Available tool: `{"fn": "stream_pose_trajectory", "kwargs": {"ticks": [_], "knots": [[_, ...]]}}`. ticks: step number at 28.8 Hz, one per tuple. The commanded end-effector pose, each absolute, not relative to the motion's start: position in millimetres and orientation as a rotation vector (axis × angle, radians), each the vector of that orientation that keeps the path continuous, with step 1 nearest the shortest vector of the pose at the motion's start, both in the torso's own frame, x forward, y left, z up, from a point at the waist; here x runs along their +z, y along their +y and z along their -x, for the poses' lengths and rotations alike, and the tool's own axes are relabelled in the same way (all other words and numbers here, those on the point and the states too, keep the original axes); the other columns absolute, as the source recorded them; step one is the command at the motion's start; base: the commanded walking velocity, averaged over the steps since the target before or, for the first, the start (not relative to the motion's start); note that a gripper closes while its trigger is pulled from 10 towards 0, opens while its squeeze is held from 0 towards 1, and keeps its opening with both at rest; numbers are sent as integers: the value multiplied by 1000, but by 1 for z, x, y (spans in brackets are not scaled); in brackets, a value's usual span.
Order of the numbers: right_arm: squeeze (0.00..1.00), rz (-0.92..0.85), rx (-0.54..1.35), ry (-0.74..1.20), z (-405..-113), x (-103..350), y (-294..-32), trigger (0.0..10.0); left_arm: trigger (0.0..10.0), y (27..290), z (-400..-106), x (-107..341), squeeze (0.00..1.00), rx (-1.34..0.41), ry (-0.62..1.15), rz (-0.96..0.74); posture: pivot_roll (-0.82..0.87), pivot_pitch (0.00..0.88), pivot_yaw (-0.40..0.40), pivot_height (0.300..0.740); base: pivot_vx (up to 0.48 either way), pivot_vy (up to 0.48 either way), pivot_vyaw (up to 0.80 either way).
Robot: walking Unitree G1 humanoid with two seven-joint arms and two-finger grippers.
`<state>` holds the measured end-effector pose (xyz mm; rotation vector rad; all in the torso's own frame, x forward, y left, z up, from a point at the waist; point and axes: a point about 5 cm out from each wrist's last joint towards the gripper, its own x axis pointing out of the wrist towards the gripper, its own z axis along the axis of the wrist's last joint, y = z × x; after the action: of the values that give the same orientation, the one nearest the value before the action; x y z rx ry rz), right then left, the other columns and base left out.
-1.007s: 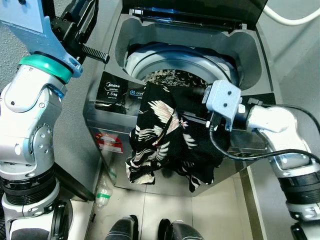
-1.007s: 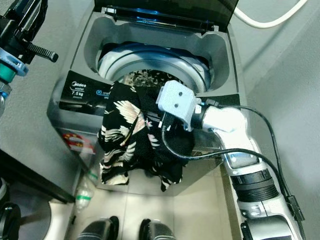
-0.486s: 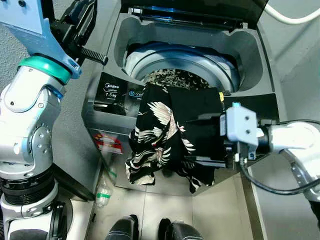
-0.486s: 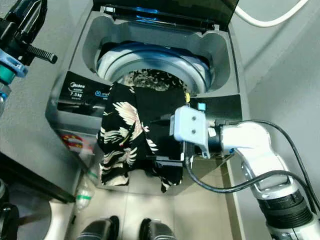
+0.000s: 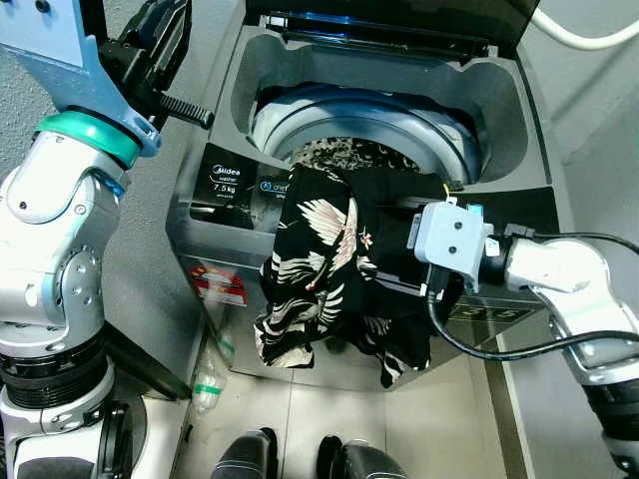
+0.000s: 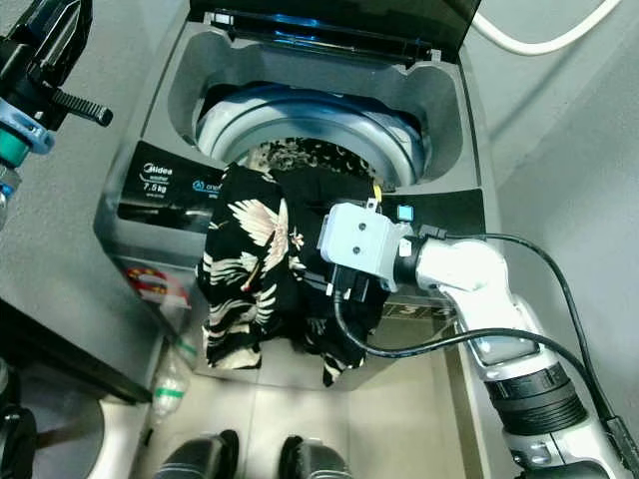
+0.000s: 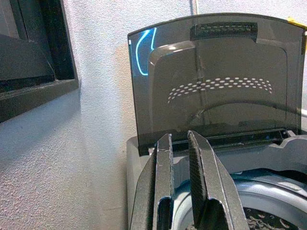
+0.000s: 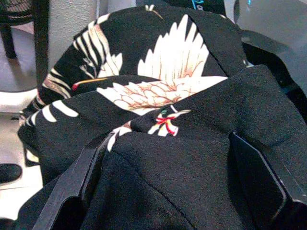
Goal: Clothes washing
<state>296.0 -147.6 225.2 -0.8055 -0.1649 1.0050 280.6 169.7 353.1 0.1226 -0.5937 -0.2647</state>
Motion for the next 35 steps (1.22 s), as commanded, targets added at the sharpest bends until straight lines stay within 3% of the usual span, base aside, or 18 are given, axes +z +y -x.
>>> {"fn": "stream_pose_trajectory", "kwargs": {"ticks": [1,2,3,4,5,6,35], "knots": [[0,814,1020,-149,-294,218,-145,10000,10000,171,-280,353,0,-264,-593,-124,42,125,13,740,0,0,0],[0,814,1020,-149,-294,218,-145,10000,10000,171,-280,353,0,-264,-593,-124,42,125,13,740,0,0,0],[0,817,1024,-146,-293,215,-144,4118,10000,171,-280,353,0,-264,-593,-123,41,124,13,740,0,0,0],[0,817,1024,-146,-293,215,-144,4118,10000,171,-280,353,0,-264,-593,-123,41,124,13,740,0,0,0],[0,814,1040,-140,-292,212,-143,627,10000,170,-280,353,0,-265,-594,-122,44,120,12,740,0,0,0],[0,809,1056,-132,-291,210,-143,0,10000,170,-280,353,0,-264,-594,-122,45,118,12,740,0,0,0],[0,725,1067,-173,-291,214,-139,0,10000,171,-281,353,0,-258,-592,-118,46,119,14,740,0,0,0]]}}
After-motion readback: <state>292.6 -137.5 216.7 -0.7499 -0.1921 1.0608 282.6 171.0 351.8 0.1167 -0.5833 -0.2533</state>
